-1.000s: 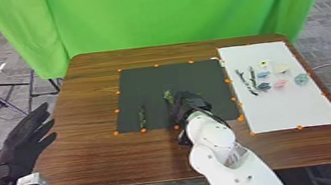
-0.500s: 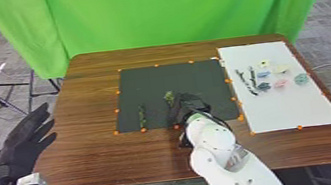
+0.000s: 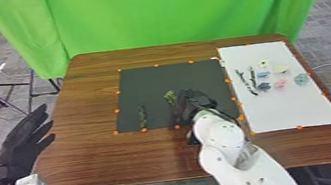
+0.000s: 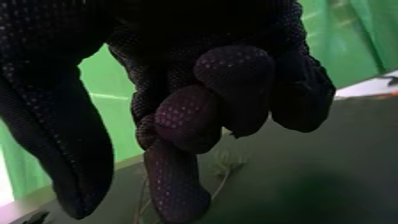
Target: Arrange flowers
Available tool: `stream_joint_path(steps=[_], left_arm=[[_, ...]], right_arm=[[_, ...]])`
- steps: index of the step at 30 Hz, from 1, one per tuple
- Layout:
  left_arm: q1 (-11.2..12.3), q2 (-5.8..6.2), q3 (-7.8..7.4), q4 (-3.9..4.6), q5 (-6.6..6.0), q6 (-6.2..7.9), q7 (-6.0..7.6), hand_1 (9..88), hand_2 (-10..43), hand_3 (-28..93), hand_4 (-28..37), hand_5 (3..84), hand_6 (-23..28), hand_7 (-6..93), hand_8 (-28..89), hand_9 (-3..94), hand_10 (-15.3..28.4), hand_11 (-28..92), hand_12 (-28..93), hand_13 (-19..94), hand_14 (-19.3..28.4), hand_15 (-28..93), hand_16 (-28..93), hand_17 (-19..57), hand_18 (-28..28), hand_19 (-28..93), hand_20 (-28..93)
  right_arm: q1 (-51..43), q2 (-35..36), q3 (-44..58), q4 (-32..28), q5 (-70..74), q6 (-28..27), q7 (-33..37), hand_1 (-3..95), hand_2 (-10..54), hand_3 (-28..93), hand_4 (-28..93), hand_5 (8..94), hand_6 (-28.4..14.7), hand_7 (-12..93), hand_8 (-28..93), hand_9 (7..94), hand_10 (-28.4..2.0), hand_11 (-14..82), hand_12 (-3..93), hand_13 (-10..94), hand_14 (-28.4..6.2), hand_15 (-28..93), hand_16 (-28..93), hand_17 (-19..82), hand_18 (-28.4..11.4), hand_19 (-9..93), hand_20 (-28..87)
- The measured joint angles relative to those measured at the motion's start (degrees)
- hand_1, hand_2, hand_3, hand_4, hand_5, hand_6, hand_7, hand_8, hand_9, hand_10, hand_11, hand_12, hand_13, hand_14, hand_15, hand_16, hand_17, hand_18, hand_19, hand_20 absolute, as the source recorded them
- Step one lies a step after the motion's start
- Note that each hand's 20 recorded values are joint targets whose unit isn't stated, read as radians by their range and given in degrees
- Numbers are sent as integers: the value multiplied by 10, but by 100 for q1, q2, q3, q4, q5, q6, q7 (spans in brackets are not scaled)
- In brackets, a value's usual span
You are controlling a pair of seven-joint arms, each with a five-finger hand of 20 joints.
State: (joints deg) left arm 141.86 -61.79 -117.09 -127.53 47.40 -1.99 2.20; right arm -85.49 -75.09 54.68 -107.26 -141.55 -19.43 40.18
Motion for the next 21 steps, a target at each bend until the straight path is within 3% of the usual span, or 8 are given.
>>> stream_joint_path(steps=[11,21], left_arm=[[8,-7,-16,0,1,-8,-1,242,-63,690,-267,206,1,177,-93,151,76,74,230,108,103,107,104,-119,165,313,106],[48,-44,-82,-4,1,-9,24,242,-64,691,-268,207,1,177,-93,151,76,75,230,108,103,107,103,-119,165,316,108]], right_arm=[[-42,307,88,-418,290,-30,41,243,-94,767,-251,684,-24,485,-131,765,-118,586,471,725,-98,797,382,398,-222,932,642],[-162,1622,930,-561,528,1197,363,237,-95,719,-283,605,-38,397,-124,695,-129,416,335,656,-97,708,317,332,-216,930,551]])
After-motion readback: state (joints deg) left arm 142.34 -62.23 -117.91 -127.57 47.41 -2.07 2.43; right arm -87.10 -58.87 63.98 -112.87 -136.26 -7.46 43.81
